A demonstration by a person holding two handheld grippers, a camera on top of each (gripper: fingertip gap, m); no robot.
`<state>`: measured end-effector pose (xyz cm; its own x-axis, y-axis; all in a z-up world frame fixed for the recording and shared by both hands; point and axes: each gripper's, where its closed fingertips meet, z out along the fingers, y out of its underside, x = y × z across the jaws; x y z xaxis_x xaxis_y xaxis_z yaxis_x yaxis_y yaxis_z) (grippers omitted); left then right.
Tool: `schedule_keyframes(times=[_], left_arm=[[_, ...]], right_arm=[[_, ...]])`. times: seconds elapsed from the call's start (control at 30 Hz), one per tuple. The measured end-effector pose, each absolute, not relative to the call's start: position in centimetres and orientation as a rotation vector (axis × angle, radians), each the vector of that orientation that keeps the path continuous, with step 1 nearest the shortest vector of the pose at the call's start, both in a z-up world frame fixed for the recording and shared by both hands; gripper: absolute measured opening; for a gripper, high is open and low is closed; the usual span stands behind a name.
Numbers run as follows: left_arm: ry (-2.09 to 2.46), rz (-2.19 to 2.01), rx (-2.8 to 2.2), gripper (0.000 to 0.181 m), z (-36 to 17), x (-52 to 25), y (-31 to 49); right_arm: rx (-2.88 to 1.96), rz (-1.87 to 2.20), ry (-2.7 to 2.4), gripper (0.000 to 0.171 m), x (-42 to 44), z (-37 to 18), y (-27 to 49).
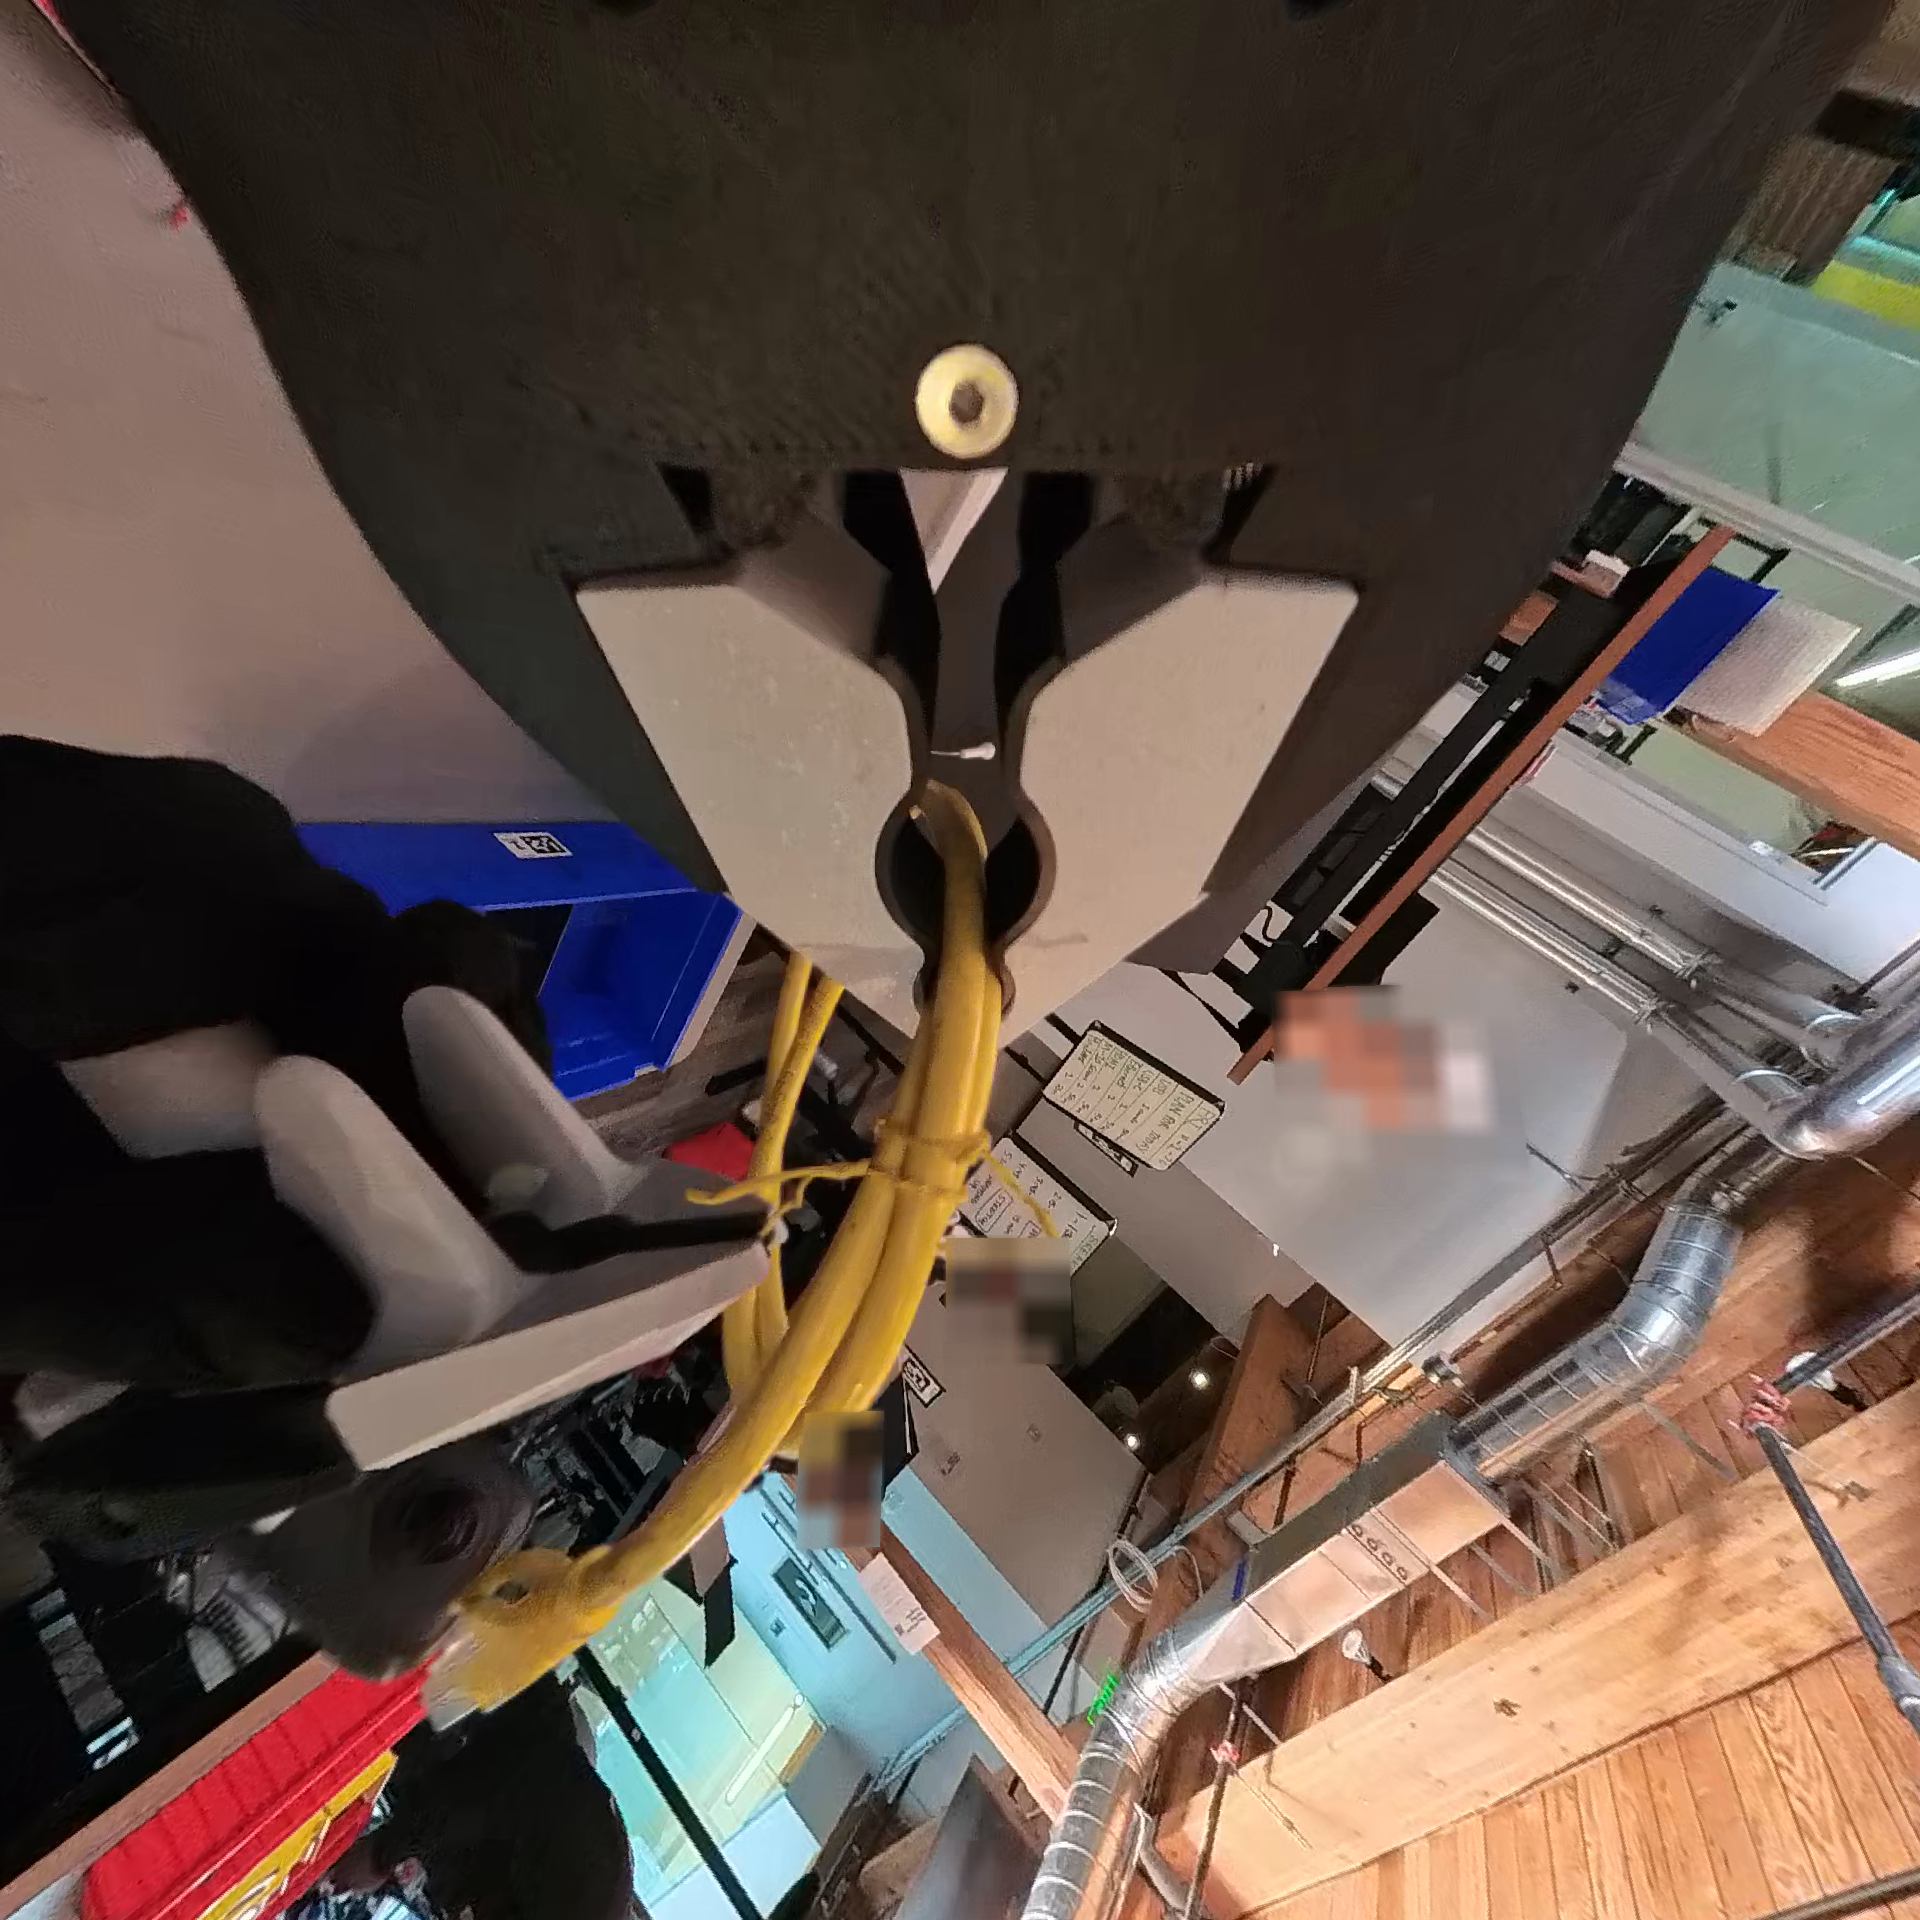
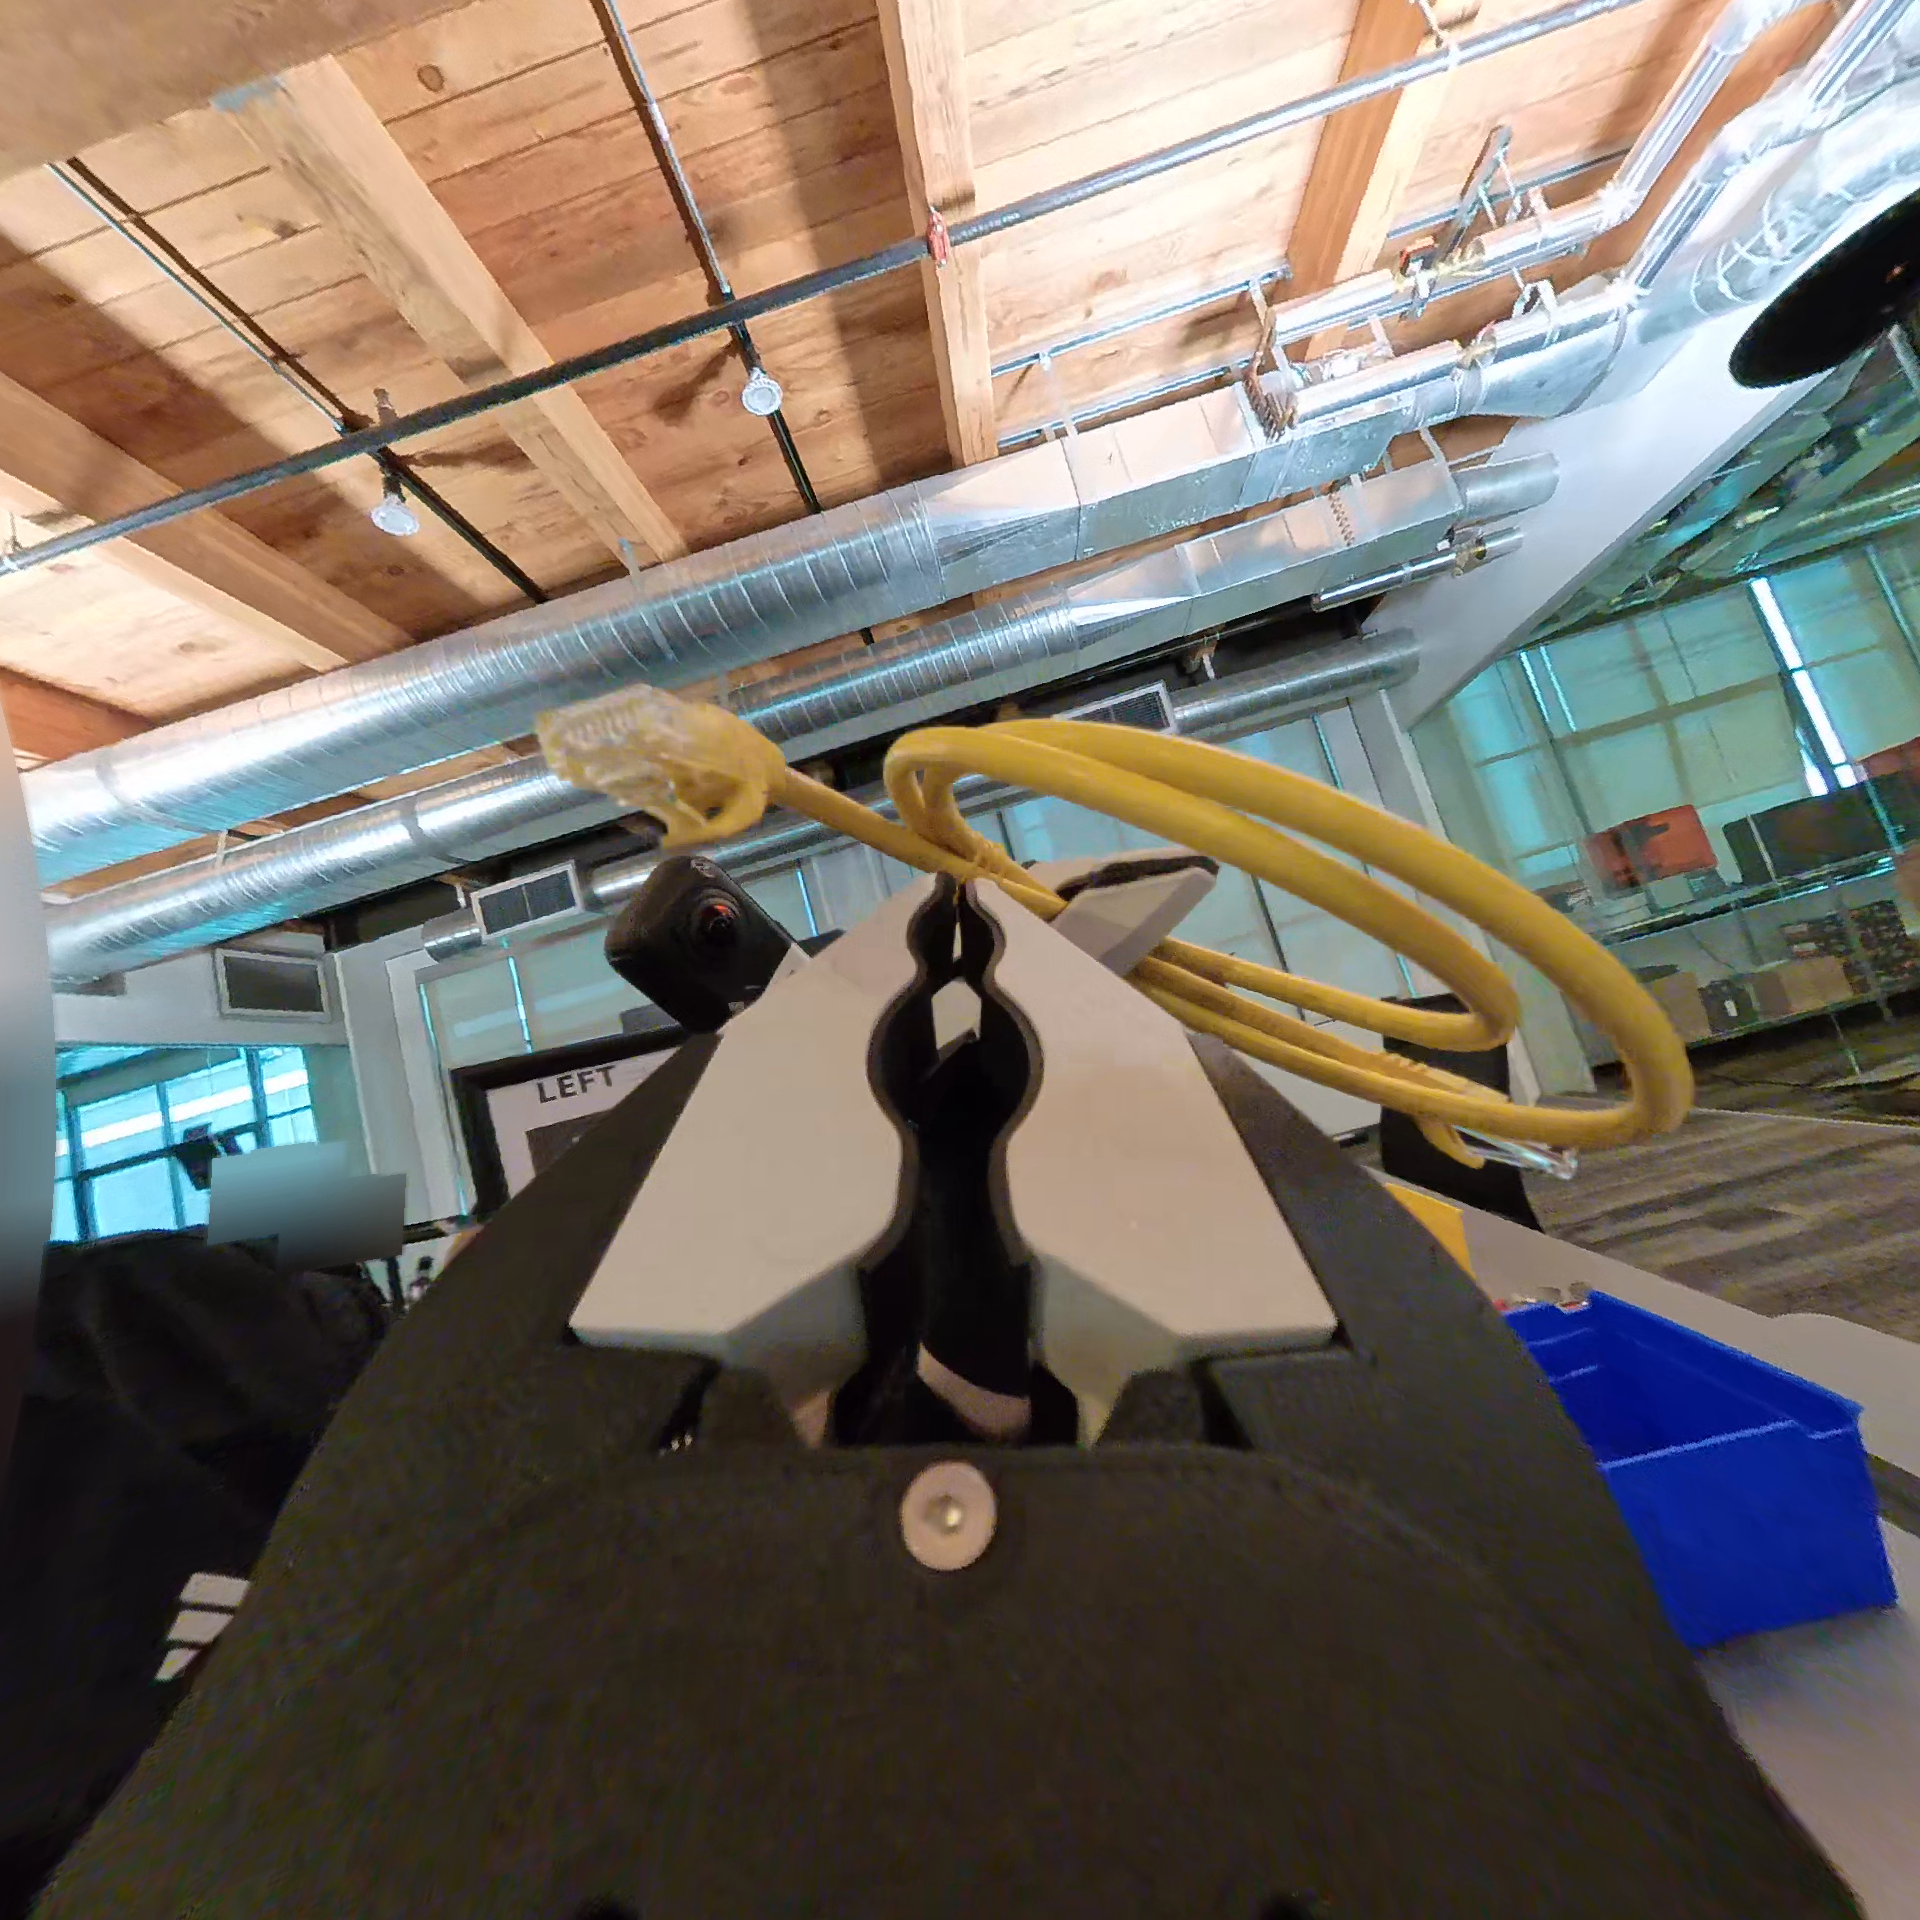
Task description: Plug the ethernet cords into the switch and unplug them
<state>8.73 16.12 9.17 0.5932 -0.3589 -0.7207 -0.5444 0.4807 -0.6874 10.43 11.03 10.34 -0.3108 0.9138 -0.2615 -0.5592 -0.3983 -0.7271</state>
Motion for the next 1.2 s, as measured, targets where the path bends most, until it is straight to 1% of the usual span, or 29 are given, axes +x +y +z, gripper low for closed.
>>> schedule_keyframes(times=[0.17,0.43,0.57,0.87,1.2], left_arm=[[0.996,0.204,-1.144,0.000,8.5,8.6,16.8],[0.986,0.192,-1.150,0.000,8.8,9.0,16.5],[0.955,0.113,-1.170,0.000,9.4,8.7,16.4],[0.922,0.031,-1.186,0.000,9.6,8.5,16.0],[0.918,0.013,-1.160,0.000,10.1,8.8,15.7]], right_arm=[[-0.788,1.736,-0.664,0.000,10.9,11.2,10.2],[-0.780,1.526,-0.804,0.000,9.3,11.4,7.8],[-0.815,1.384,-0.885,0.000,8.1,10.4,7.4],[-0.885,1.197,-0.954,0.000,7.1,9.0,8.3],[-0.824,1.210,-0.921,0.000,8.7,10.3,7.8]])
